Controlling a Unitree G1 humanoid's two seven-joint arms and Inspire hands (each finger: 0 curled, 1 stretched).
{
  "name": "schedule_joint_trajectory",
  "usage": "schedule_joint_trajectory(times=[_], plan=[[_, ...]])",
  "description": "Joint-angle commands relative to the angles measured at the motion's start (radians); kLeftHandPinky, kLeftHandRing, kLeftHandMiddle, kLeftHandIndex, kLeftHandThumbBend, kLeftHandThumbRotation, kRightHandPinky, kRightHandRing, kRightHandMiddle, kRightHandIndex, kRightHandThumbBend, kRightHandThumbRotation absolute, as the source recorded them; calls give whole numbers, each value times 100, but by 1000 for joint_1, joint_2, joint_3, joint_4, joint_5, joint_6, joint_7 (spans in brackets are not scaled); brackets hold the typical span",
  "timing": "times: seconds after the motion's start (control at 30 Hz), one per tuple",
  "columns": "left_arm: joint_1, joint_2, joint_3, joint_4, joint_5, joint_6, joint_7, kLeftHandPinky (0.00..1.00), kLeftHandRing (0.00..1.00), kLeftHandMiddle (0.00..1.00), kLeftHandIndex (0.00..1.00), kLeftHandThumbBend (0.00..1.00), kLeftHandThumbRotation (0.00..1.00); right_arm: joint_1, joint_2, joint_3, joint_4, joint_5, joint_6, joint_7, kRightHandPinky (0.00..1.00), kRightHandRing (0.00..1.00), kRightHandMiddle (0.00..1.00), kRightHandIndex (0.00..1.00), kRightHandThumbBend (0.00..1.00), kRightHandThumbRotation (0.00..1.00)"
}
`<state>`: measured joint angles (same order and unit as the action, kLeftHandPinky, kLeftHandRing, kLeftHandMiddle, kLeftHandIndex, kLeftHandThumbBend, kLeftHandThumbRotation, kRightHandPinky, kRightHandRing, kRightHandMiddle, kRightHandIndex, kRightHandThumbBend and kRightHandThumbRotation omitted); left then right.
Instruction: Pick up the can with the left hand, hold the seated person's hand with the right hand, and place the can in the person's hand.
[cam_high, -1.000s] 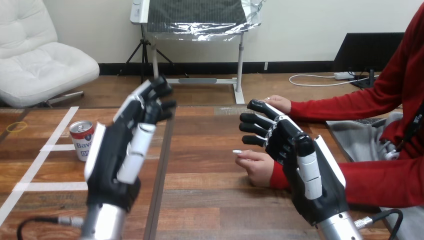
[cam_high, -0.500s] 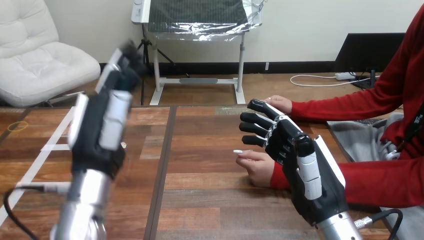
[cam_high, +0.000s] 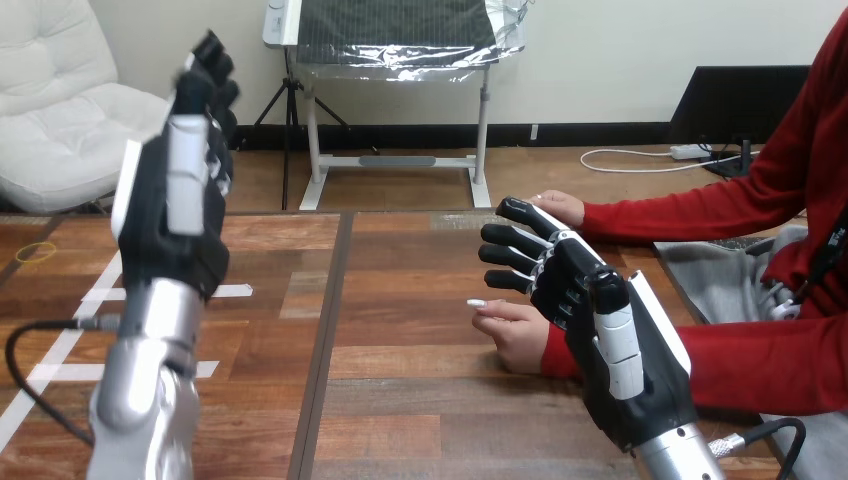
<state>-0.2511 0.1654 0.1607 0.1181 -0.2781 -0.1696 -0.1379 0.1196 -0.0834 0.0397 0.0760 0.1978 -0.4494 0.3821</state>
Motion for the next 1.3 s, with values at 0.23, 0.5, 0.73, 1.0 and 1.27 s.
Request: schedule_joint_trajectory(times=[0.23, 0.5, 0.73, 1.0, 1.27], plan=[[-258, 59, 68, 249, -40, 32, -58, 100, 100, 100, 98, 65, 99, -51, 7, -13, -40, 12, -8, -14, 77, 81, 82, 86, 89, 100], [-350, 87, 96, 395, -44, 48, -83, 100, 100, 100, 100, 65, 100, -51, 4, -13, -37, 13, -16, -9, 78, 81, 82, 86, 87, 100], [-470, 142, 98, 637, 16, 9, -77, 100, 100, 100, 100, 65, 100, -53, 3, -16, -35, 19, -18, -6, 78, 81, 82, 86, 86, 100], [-558, 181, 88, 830, 85, -30, -36, 100, 100, 100, 100, 60, 100, -55, 3, -20, -33, 16, -20, -10, 78, 81, 82, 86, 86, 100], [-619, 210, 80, 976, 137, -54, -4, 100, 100, 100, 100, 57, 100, -57, 0, -20, -34, 24, -12, -2, 77, 81, 82, 86, 88, 100]])
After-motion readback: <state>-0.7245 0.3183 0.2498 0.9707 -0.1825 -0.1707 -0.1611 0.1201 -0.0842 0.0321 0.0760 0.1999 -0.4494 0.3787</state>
